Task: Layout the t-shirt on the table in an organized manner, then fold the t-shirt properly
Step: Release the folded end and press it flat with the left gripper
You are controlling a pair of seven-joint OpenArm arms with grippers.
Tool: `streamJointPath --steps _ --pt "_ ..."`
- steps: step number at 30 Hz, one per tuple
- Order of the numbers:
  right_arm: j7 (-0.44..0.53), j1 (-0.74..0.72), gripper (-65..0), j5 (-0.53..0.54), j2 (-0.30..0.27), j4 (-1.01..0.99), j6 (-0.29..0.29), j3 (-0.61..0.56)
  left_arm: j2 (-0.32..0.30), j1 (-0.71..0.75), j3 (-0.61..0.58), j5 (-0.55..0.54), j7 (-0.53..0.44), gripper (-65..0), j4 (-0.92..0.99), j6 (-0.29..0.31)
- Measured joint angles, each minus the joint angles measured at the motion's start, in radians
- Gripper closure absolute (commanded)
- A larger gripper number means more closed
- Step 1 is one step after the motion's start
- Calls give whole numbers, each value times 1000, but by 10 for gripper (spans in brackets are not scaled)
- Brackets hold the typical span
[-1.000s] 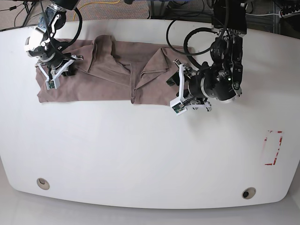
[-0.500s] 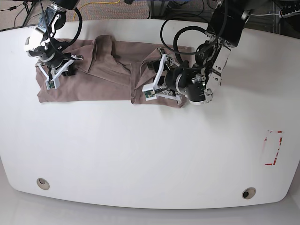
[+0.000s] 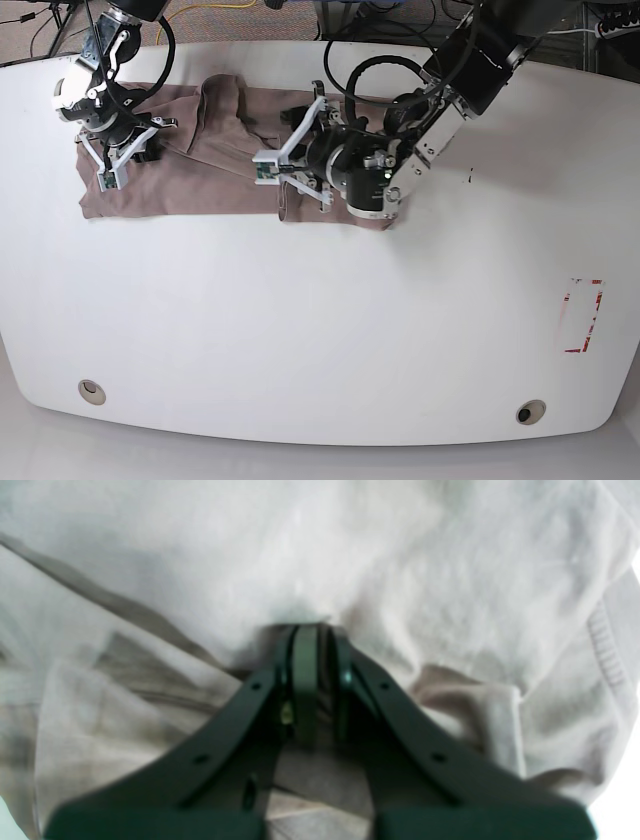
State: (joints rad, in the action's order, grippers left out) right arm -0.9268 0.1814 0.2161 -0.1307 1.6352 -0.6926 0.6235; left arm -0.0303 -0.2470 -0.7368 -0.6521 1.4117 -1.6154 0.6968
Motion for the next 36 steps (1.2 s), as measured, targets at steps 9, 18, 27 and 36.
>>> streamJointPath --steps 9,18,27,36 --pt "0 0 -38 0 0 0 0 0 63 -59 11 -6 -5 -293 -1 0" --pt "-1 -3 -38 0 -2 0 0 0 49 -37 286 172 -39 -224 -3 0" --pt "-2 -3 -38 -3 -1 0 0 0 -1 78 491 404 -60 -58 -3 0" --pt "-19 -18 -38 -5 -2 0 -5 -2 -47 139 494 472 -145 -58 -23 0"
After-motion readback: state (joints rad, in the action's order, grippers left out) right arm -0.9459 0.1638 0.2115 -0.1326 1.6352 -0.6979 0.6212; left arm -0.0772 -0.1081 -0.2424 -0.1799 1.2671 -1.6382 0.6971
